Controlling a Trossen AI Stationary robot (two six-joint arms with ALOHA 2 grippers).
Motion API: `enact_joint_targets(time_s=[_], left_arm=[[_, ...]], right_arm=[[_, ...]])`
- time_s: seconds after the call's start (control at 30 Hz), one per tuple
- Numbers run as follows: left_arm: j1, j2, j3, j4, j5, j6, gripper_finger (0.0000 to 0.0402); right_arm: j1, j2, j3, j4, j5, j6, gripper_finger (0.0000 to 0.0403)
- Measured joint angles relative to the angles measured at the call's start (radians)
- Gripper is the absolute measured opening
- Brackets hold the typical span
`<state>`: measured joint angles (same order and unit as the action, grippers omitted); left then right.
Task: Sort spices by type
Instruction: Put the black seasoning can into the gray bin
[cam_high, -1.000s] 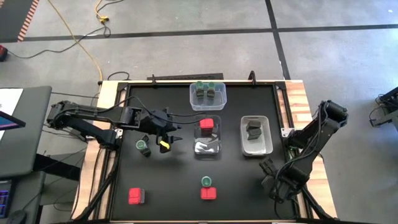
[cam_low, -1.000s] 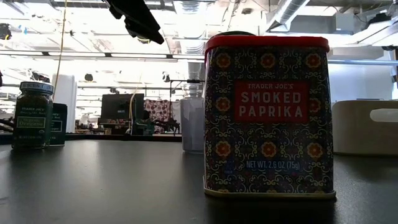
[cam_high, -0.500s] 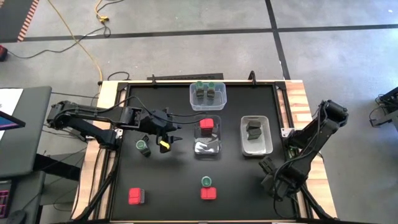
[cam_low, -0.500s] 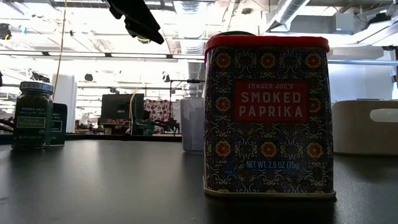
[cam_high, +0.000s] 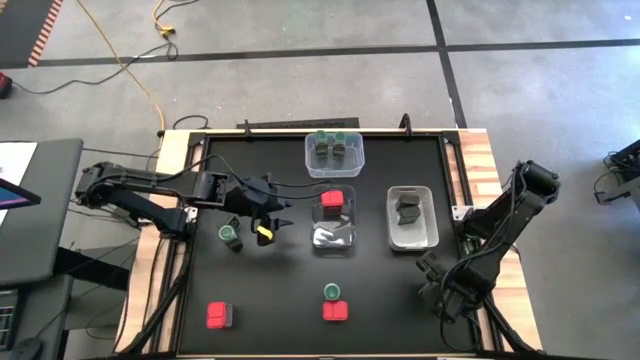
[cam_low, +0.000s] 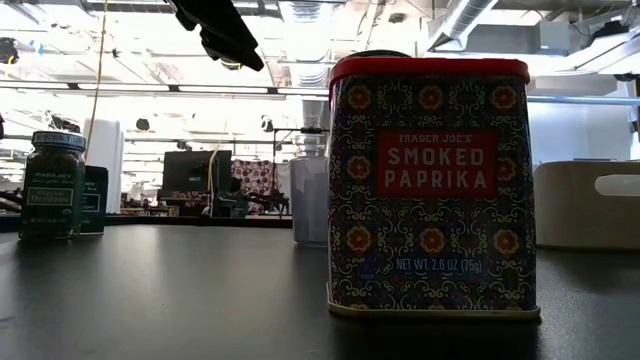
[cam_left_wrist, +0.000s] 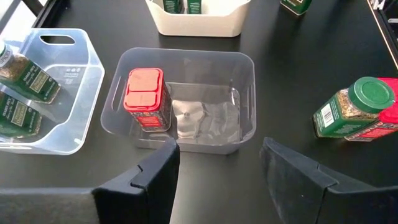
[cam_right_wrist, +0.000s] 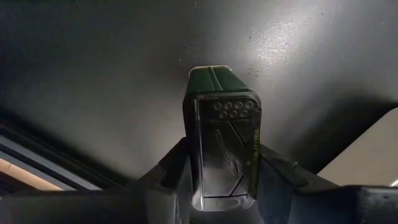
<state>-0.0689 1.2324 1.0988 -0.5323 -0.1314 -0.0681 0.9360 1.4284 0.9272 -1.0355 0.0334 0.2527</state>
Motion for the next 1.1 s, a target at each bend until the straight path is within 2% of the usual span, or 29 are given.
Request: enact_joint_targets(time_s=[0.3, 0.57, 0.7, 1.1], left_arm=[[0.0, 0.0, 0.0, 0.0, 0.0, 0.0, 0.0214], [0.0, 0.0, 0.0, 0.0, 0.0, 0.003, 0.0214], [0.0, 0.0, 0.0, 0.0, 0.0, 0.032, 0.0214], [0.0, 0.0, 0.0, 0.0, 0.0, 0.077, 0.0214]], right_arm=[[0.0, 0.0, 0.0, 0.001, 0.0, 0.015, 0.0152], [-0.028, 0.0, 0.001, 0.086, -0.001, 0.202, 0.0152], [-0.074, 0.0, 0.001, 0.14, -0.001, 0.436, 0.0152], [-0.216, 0.0, 0.001, 0.158, -0.011, 1.364, 0.0153]])
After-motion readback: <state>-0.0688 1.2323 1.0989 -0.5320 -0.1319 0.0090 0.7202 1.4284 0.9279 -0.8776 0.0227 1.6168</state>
